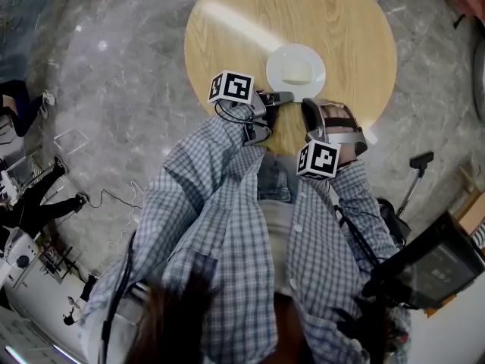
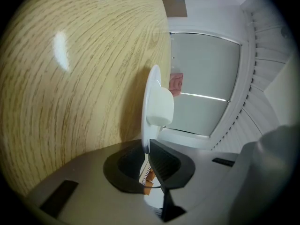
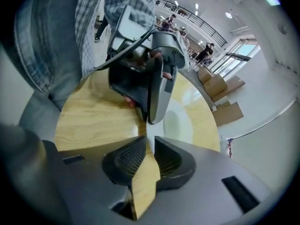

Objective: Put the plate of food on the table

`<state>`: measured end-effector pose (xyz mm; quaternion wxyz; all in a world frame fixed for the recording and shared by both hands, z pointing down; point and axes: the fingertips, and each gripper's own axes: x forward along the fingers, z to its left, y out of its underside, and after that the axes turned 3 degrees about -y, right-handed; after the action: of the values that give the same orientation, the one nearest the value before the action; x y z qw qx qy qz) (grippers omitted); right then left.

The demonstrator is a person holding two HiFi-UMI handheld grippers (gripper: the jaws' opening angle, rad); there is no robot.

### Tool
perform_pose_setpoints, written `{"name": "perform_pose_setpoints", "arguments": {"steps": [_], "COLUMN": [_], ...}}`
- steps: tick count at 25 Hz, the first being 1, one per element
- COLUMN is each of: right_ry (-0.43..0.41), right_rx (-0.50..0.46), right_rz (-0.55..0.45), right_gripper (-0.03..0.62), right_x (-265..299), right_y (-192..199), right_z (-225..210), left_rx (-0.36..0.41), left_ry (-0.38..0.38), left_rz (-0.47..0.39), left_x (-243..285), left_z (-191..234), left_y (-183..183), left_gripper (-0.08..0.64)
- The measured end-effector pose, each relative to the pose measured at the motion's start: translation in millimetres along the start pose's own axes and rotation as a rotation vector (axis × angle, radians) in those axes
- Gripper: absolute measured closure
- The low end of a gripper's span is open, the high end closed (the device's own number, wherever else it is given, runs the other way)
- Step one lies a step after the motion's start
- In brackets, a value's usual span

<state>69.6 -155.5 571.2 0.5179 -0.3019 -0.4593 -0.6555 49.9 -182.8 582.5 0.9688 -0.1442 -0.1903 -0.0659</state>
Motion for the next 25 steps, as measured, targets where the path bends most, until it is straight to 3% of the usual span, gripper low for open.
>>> {"name": "perform_pose_setpoints", "arguments": {"steps": [4, 8, 15, 25], "right_ry": [0.0, 0.016, 0.04, 0.034], "right_rx": [-0.071, -0.076, -0.063, -0.074], "right_rz": [0.031, 0.058, 0.078, 0.087], "right_gripper": [0.531, 0.557, 0.563, 0.563], "right_x": [6.8, 9.6, 8.2, 16.8], "right_y": [3.1, 4.6, 1.4, -0.7], "right_z": [3.7, 1.7, -0.6, -0.5], "left_rx": [0.002, 0.002, -0.032, -0.055], "left_ry": [-0.002, -0.003, 0.033, 0.021], "left_rz": [-0.001, -0.006, 0.001, -0.039], "left_x": [1.3, 1.6, -1.6, -10.9], "left_z": [0.0, 0.2, 0.8, 7.1], "left_y": [-0.1, -1.3, -0.1, -3.8], "left_gripper": [0.54, 0.54, 0.54, 0.54]}}
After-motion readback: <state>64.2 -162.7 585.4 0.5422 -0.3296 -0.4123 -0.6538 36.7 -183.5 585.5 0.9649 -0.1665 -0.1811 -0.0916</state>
